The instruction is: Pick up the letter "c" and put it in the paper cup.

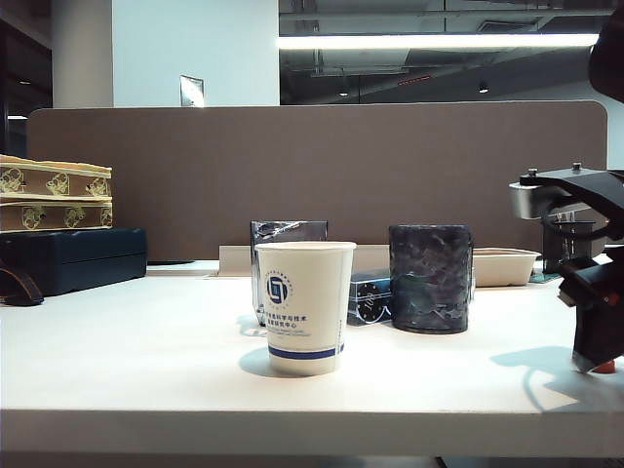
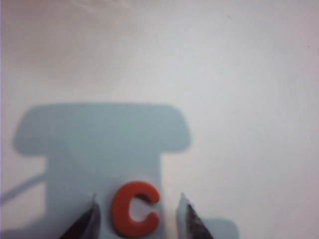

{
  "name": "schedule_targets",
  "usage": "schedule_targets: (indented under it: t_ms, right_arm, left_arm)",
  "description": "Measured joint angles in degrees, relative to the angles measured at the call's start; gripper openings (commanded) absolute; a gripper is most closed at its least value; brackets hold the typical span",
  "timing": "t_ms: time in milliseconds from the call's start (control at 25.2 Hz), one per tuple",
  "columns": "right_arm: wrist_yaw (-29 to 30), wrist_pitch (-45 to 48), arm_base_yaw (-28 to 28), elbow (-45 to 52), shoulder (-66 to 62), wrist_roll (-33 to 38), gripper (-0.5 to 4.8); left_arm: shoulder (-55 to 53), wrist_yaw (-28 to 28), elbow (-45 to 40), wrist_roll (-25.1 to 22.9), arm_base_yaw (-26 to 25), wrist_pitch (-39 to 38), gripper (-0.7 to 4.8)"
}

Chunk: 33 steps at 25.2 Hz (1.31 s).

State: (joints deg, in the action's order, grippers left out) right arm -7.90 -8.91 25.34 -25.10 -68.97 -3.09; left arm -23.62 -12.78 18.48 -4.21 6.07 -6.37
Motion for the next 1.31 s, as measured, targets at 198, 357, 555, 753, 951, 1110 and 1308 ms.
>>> schedule_targets:
  t_ms: [198, 357, 555, 753, 951, 1110, 1308]
  right_arm:
    - [0.00, -0.66, 0.00, -0.11, 0.02, 0.02, 2.17]
    - [0.00, -0.81, 0.00, -0.13, 0.07, 0.02, 2.17]
    - [-0.07, -0.83, 0.00, -0.13, 0.09, 0.00, 2.46]
    - [1.16, -0.98, -0.02, -0.20, 0.11, 0.52, 2.45]
    - [3.15, -1.07, 0.00, -0.20, 0.09, 1.53, 2.45]
    - [2.23, -1.07, 0.00, -0.20, 0.09, 1.36, 2.66]
    - [1.03, -1.03, 0.00, -0.20, 0.11, 0.46, 2.75]
  left_arm:
    - [0.02, 0.00, 0.00, 0.00, 0.00, -0.35, 0.27]
    - [0.02, 0.00, 0.00, -0.02, 0.00, -0.79, 0.27]
    - [0.02, 0.00, 0.00, -0.04, 0.00, -0.09, 0.27]
    - [0.00, 0.00, 0.00, -0.13, 0.00, 1.40, 0.27]
    - [0.00, 0.00, 0.00, -0.22, 0.00, 1.53, 0.27]
    - [0.00, 0.00, 0.00, -0.22, 0.00, 1.53, 0.27]
    - [0.00, 0.00, 0.00, -0.22, 0.00, 1.51, 0.27]
